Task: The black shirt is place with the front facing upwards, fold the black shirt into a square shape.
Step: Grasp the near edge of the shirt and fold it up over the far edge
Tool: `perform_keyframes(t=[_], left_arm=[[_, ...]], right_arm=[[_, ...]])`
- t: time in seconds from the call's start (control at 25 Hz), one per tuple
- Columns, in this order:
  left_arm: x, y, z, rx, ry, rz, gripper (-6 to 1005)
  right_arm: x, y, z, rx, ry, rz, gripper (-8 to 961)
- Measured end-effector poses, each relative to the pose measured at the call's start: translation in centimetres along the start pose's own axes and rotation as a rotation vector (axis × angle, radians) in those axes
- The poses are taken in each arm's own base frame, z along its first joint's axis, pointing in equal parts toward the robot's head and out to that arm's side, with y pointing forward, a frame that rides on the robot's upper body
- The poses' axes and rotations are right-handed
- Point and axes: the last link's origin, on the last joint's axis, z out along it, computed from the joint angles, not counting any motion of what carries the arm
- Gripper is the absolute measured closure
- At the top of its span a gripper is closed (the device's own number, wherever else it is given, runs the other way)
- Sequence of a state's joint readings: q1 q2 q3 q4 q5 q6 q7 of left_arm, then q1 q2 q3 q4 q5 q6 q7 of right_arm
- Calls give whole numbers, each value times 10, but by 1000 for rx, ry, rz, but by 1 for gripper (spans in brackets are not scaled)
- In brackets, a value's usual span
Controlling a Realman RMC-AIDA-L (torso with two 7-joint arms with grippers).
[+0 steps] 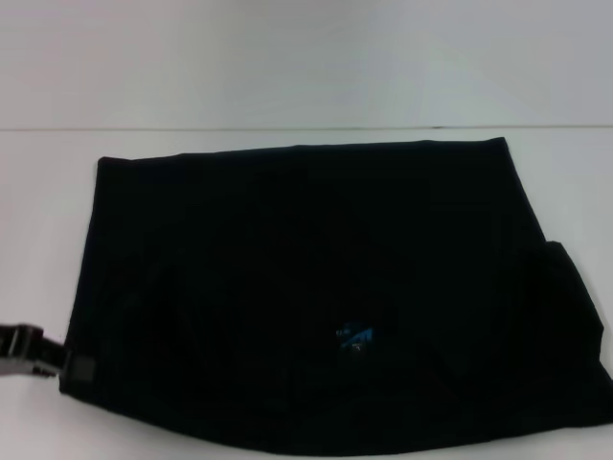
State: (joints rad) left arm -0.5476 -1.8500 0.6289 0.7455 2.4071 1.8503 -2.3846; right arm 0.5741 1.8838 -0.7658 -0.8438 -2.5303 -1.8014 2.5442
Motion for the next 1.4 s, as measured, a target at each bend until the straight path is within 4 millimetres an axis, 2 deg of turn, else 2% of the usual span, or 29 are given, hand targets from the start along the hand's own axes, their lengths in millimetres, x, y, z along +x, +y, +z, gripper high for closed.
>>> perform_keyframes(t=[0.2, 0.52, 0.72, 0.76, 0.84, 1.04, 1.16, 1.4], left_arm=[[26, 4, -8, 6, 129, 2, 865], [72, 11, -17, 54, 305, -22, 858], [97, 12, -13, 103, 388, -38, 853], [108, 12, -6, 132, 431, -48, 852], [115, 10, 2, 157, 442, -57, 850], [126, 5, 18, 222, 482, -88, 846], [134, 7, 21, 238, 526, -90, 843], [158, 19, 23, 261, 591, -64, 837]], right_arm=[[-18, 8, -15, -94, -141, -16, 949], [-70, 19, -32, -137, -431, -5, 950], [-108, 26, -22, -86, -572, 14, 950], [-114, 26, -18, -68, -596, 22, 950], [-125, 24, -9, -24, -629, 36, 950], [-138, 21, 8, 57, -667, 51, 950], [-146, 22, 10, 77, -715, 61, 950], [-170, 39, 5, 110, -794, 35, 950]])
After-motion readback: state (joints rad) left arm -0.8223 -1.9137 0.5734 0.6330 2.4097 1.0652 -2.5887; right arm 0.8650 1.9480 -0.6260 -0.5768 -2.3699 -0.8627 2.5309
